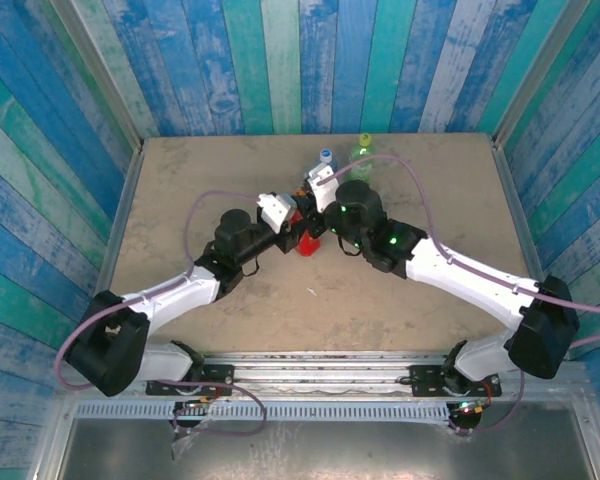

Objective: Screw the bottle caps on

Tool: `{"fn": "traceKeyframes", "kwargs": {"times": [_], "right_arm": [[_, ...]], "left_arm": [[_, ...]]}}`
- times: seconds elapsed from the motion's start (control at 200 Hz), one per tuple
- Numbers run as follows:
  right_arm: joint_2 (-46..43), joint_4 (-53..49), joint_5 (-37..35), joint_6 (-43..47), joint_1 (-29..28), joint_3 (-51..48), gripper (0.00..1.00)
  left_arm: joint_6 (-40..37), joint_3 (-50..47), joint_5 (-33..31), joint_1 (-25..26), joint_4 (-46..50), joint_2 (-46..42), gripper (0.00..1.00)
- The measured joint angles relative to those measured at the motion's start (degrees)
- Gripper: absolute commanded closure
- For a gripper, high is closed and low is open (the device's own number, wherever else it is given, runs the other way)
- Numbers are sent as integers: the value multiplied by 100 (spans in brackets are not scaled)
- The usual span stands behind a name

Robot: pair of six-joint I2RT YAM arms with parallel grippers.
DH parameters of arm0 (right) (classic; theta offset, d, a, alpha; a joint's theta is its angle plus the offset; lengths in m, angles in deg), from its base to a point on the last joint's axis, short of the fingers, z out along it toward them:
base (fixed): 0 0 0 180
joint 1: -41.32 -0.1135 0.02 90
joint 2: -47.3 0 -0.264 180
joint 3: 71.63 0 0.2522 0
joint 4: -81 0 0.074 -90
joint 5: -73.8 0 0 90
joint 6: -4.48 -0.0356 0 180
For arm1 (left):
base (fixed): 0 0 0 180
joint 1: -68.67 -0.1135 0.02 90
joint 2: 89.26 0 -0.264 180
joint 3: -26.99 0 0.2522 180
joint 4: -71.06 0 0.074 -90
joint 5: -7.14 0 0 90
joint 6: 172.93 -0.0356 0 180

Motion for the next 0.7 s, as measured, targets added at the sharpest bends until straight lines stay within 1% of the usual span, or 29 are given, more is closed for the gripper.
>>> {"fn": "traceKeyframes", "kwargs": {"times": [0.03, 0.155, 0.245, 0.325, 0.345, 0.431, 0.556, 0.701], "right_arm": [[7, 2, 26, 33, 2, 17, 78], [-59, -37, 356, 278, 90, 20, 59], [-308, -278, 811, 612, 214, -98, 53], [-664, -476, 1303, 892, 337, -260, 51], [-743, -514, 1425, 949, 369, -291, 49], [-1119, -737, 1939, 1296, 479, -345, 46], [-1427, -1198, 2603, 1814, 549, -258, 46], [-1394, -1823, 3276, 2280, 551, 13, 48]], "left_arm": [[-7, 0, -28, 0, -13, 0, 44], [-136, 0, -11, -2, -26, -7, 43], [-236, 0, 125, -96, -35, -24, 43], [-446, -15, 487, -205, 63, -120, 42], [-494, -22, 579, -216, 90, -153, 42], [-839, -76, 1185, -216, 271, -378, 42], [-1344, -85, 2151, -214, 597, -662, 42], [-1768, -83, 3032, -214, 986, -706, 42]]}}
